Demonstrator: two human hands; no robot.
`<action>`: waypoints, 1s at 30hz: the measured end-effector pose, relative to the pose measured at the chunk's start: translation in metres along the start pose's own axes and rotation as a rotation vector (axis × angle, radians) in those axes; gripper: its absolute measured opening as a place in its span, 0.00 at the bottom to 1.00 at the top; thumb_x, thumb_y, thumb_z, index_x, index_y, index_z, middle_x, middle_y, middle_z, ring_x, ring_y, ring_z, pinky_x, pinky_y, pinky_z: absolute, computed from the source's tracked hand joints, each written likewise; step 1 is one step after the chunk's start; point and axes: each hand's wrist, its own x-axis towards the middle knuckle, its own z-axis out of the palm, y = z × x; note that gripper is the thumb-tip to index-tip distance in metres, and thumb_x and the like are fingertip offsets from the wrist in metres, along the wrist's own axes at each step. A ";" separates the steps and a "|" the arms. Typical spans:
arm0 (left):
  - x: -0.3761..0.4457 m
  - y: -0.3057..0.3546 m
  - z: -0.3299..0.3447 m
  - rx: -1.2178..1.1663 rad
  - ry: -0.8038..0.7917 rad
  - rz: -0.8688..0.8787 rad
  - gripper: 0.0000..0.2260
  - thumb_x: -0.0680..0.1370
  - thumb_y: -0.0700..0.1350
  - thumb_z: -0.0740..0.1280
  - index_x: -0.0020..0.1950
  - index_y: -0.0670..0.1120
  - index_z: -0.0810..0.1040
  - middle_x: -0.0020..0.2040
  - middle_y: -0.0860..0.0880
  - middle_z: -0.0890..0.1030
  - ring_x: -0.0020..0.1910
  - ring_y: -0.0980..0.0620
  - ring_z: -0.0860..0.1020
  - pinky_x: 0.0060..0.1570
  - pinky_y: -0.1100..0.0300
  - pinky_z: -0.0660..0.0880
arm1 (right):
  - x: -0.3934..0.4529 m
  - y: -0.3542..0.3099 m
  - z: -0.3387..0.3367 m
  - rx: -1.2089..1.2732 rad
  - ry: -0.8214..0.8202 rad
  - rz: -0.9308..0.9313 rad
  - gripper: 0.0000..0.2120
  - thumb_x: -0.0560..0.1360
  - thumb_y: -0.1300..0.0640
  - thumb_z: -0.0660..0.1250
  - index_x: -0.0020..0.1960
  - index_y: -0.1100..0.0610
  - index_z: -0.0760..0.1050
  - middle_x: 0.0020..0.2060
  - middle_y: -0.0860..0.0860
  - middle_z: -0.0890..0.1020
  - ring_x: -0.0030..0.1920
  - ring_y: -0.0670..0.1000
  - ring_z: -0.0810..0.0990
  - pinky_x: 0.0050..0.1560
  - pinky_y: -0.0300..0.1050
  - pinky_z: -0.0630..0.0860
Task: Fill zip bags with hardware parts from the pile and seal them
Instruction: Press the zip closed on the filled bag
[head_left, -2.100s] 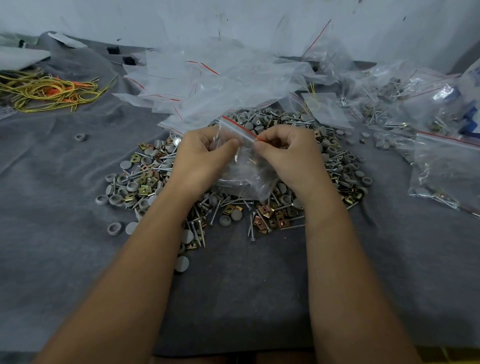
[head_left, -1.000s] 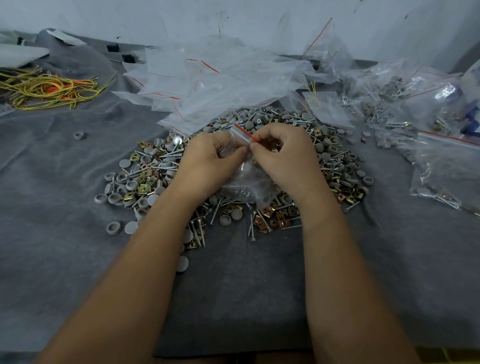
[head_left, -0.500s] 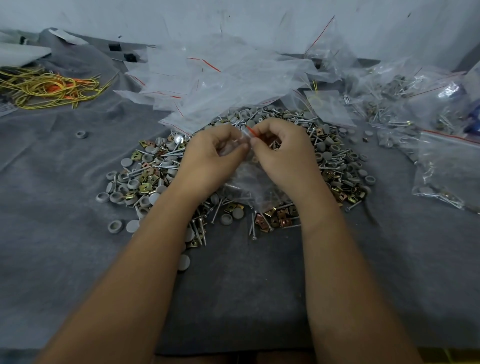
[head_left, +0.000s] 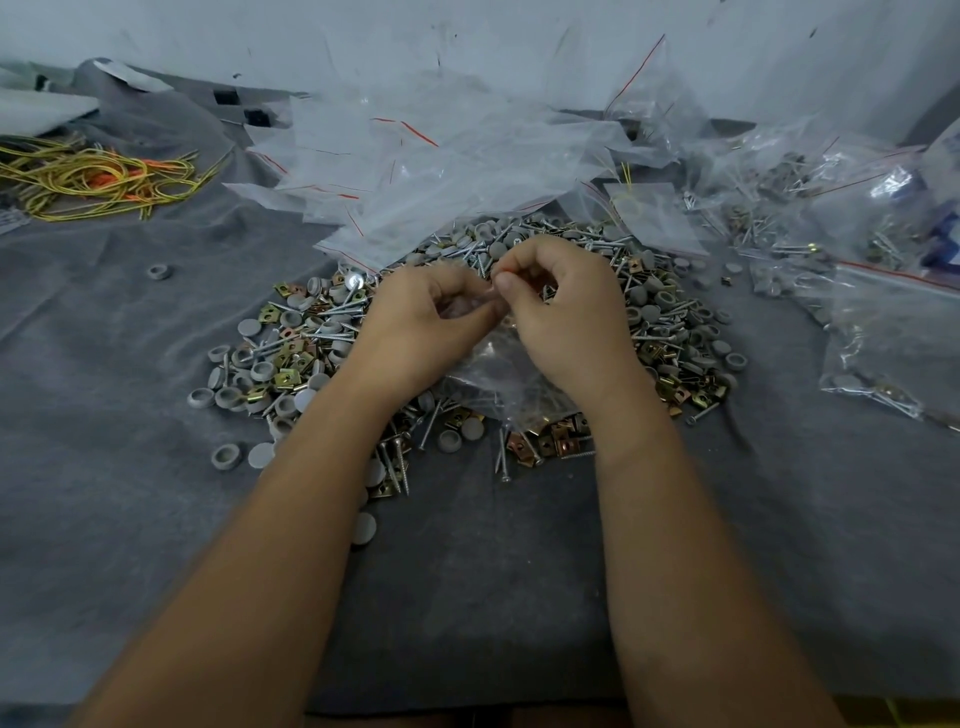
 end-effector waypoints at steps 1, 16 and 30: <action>0.000 0.000 0.000 -0.006 0.000 -0.002 0.04 0.76 0.43 0.72 0.43 0.44 0.82 0.21 0.57 0.65 0.21 0.61 0.63 0.25 0.72 0.61 | 0.000 0.000 0.000 0.008 0.000 0.008 0.06 0.75 0.64 0.68 0.43 0.55 0.79 0.36 0.44 0.79 0.39 0.40 0.77 0.40 0.30 0.74; -0.001 0.001 -0.002 -0.049 0.070 0.033 0.07 0.80 0.42 0.65 0.43 0.46 0.79 0.36 0.45 0.78 0.35 0.56 0.74 0.36 0.62 0.71 | 0.000 0.000 -0.002 0.043 0.024 -0.007 0.03 0.76 0.60 0.69 0.45 0.53 0.81 0.39 0.44 0.81 0.41 0.40 0.78 0.42 0.30 0.75; 0.004 0.002 -0.002 0.150 0.037 0.161 0.08 0.80 0.40 0.62 0.41 0.42 0.74 0.31 0.52 0.69 0.31 0.59 0.67 0.32 0.59 0.62 | 0.003 0.006 0.006 -0.195 -0.045 -0.106 0.03 0.76 0.59 0.68 0.44 0.56 0.79 0.37 0.48 0.79 0.40 0.49 0.77 0.44 0.51 0.75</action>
